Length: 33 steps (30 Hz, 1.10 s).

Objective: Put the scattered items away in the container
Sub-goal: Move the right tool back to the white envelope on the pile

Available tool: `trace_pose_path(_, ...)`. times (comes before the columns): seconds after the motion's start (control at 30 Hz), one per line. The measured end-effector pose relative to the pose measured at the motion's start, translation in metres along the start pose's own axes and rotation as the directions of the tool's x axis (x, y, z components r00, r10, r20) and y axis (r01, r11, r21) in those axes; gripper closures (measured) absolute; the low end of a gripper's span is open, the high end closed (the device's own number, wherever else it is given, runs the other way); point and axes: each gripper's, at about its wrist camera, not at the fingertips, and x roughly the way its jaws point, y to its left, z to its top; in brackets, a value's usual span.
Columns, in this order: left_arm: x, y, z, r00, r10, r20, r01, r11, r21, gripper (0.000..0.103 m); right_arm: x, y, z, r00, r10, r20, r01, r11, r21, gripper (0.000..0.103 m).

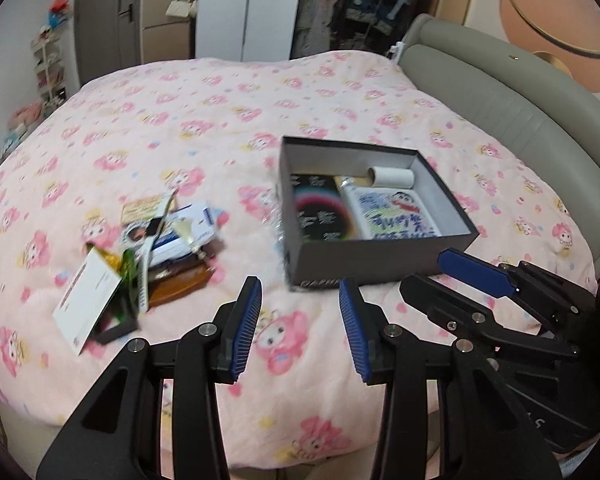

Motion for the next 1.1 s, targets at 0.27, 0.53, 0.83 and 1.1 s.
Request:
trace_pose_path(0.27,-0.014,0.035,-0.011,0.999,0.045,0.011,-0.044,0.997,-0.056,0.064,0.014,0.033,0.003,0.998,0.059,-0.021,-0.060,0.997,-0.051,0.065)
trace_pose_path(0.53,-0.033,0.088,-0.025,0.992,0.128,0.018,-0.124,0.982,-0.140,0.064,0.030,0.083,0.009,0.989,0.142,-0.027,-0.144,0.982,-0.123,0.065)
trace_pose_path(0.83,-0.039,0.143,-0.043,0.981,0.192,-0.002,-0.187,0.953,-0.240,0.063,0.060,0.137,0.014,0.974,0.201,-0.100,-0.219,0.951,-0.220,0.065)
trace_pose_path(1.1,-0.026,0.182,-0.051,0.979,0.203,-0.024,-0.200,0.926,-0.321,0.063,0.093,0.161,0.023,0.964,0.221,-0.144,-0.250,0.941,-0.229,0.065)
